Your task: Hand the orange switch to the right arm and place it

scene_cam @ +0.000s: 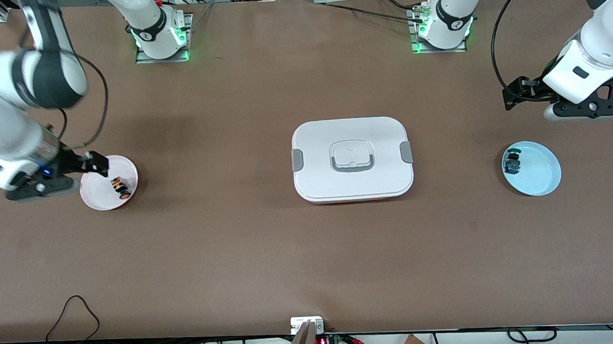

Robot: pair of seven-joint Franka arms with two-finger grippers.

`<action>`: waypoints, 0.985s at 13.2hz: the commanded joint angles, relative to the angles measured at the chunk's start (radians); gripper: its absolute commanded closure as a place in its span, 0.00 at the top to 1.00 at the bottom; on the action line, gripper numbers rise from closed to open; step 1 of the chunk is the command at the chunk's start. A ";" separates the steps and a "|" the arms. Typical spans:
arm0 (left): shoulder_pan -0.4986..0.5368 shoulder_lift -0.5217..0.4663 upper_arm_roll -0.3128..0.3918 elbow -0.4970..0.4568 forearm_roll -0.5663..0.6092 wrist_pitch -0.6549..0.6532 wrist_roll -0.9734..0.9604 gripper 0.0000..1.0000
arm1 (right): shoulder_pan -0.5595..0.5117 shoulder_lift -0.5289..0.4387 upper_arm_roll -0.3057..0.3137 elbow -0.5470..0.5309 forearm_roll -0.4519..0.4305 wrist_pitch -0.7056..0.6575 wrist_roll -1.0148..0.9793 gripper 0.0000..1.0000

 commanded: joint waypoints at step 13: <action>0.021 0.057 0.005 0.081 -0.013 -0.002 -0.005 1.00 | 0.013 -0.072 0.047 0.172 0.071 -0.367 0.007 1.00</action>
